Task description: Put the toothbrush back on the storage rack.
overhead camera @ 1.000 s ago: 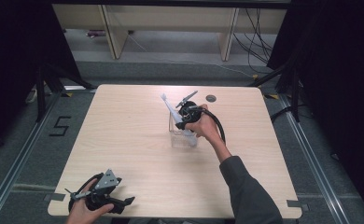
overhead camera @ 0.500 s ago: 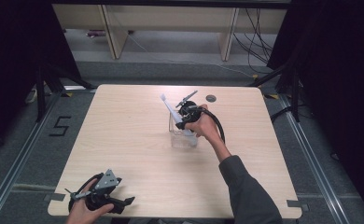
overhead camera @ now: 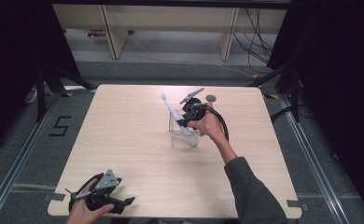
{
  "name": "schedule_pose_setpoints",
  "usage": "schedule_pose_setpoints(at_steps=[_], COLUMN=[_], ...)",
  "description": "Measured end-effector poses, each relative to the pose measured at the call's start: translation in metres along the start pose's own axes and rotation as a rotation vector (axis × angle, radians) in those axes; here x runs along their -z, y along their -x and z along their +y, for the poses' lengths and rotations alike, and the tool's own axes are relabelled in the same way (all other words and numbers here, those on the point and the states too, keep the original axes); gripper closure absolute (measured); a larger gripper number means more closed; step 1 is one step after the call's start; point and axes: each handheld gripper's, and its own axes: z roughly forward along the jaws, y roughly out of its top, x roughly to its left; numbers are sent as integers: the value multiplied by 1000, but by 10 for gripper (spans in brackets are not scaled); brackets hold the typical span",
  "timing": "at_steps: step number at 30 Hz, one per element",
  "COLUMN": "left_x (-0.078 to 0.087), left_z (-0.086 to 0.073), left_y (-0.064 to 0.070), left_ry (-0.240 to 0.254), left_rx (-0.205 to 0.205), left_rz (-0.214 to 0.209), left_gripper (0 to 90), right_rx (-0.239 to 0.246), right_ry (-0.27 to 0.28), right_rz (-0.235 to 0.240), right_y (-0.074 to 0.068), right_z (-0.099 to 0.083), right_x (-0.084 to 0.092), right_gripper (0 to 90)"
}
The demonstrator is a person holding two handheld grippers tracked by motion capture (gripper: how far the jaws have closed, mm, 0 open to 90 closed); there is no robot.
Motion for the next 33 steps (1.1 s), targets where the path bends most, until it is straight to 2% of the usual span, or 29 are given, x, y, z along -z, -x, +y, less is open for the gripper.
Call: schedule_pose_setpoints(at_steps=[2,4,5,6,7,8,9,10,11,12,18,19,20,22,24,25,26,27,28,30,33], left_x=[0,0,0,0,0,0,0,0,0,0,0,0,0,0,0,0,0,0,0,0,-1], left_z=[0,0,0,0,0,0,0,0,0,0,0,0,0,0,0,0,0,0,0,0,0], left_y=[0,0,0,0,0,0,0,0,0,0,0,0,0,0,0,0,0,0,0,0,1], left_ry=[-2,-1,0,0,1,1,0,-3,-1,-1,2,2,2,2,2,3,4,3,2,3,12], left_rx=[1,1,2,1,-1,0,1,-2,0,0,2,2,2,2,1,2,1,3,2,5,18], left_rz=[-1,0,0,0,0,0,0,0,-1,0,0,1,1,1,1,1,1,1,1,1,-1], left_gripper=[150,150,150,150,151,150,150,150,150,150,150,150,150,151,151,150,150,150,150,150,150], right_rx=[7,42,13,1,-31,11,3,20,18,-14,6,-5,4,-7,12,2,9,-6,8,-7,-5], right_ry=[20,44,48,32,21,45,56,56,53,46,88,78,83,85,95,107,107,98,106,109,133], right_rz=[11,11,16,6,10,12,14,11,3,5,1,-2,-11,2,-9,-10,-12,-3,-7,-3,-13], right_y=[1,4,3,2,0,3,2,4,4,3,6,6,7,6,6,6,6,5,6,4,3], right_z=[0,-1,-1,-2,-2,-2,-2,-2,-2,-2,-3,-3,-3,-3,-4,-4,-4,-4,-4,-4,-4], right_x=[3,4,5,7,9,9,9,11,11,13,16,18,19,21,22,21,23,24,25,26,27], right_gripper=[608,604,601,595,593,589,587,580,573,568,513,508,505,497,477,477,476,468,460,449,435])
